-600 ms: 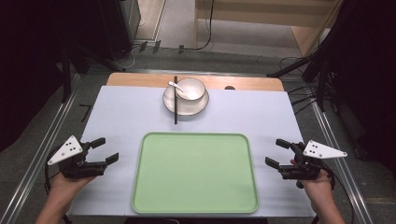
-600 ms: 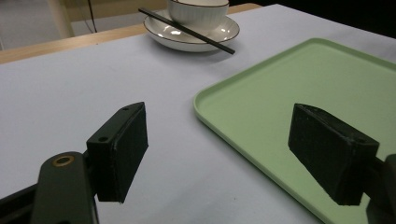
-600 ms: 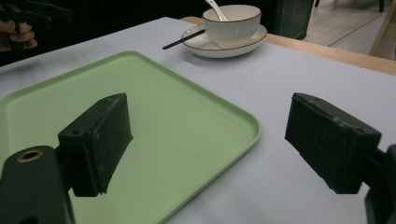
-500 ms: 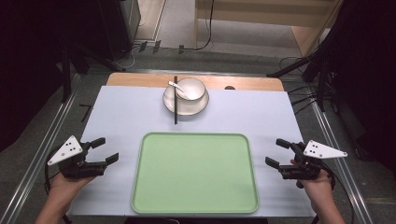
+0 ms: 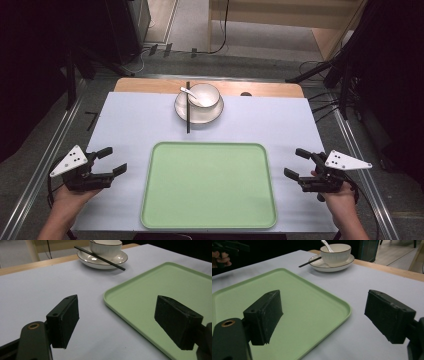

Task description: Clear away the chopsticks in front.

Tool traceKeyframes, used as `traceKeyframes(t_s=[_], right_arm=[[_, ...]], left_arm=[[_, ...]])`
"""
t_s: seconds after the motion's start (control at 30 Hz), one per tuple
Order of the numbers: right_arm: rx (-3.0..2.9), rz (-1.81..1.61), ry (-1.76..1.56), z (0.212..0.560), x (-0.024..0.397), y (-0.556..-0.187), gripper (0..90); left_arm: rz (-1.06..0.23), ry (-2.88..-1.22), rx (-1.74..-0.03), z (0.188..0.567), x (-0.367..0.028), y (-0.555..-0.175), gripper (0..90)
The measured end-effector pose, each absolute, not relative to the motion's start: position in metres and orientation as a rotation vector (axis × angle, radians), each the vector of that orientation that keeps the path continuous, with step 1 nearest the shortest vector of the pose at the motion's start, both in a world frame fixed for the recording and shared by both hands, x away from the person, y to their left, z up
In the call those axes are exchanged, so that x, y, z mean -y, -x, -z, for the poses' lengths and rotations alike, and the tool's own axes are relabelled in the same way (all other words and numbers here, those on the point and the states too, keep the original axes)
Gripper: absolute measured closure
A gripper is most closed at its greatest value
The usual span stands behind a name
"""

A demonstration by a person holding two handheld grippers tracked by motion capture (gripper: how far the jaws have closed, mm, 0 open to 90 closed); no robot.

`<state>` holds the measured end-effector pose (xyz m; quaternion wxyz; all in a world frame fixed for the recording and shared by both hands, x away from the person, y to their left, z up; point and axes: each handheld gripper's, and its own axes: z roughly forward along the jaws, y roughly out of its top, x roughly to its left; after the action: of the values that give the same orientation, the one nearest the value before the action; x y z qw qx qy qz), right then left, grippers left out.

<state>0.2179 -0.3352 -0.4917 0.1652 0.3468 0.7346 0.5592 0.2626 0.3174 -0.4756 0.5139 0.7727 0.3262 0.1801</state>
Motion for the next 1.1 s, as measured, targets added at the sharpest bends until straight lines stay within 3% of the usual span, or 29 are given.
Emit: traceKeyframes(t_s=[0.73, 1.1], right_arm=[[-2.103, -1.590, -0.989, 0.492, 0.335, -0.218, 14.9], [-2.105, -1.583, -0.992, 0.492, 0.334, -0.218, 14.9]], left_arm=[[-0.428, -1.865, -0.770, 0.472, -0.313, -0.265, 20.6], [-0.388, -1.906, -0.754, 0.450, -0.292, -0.278, 20.6]])
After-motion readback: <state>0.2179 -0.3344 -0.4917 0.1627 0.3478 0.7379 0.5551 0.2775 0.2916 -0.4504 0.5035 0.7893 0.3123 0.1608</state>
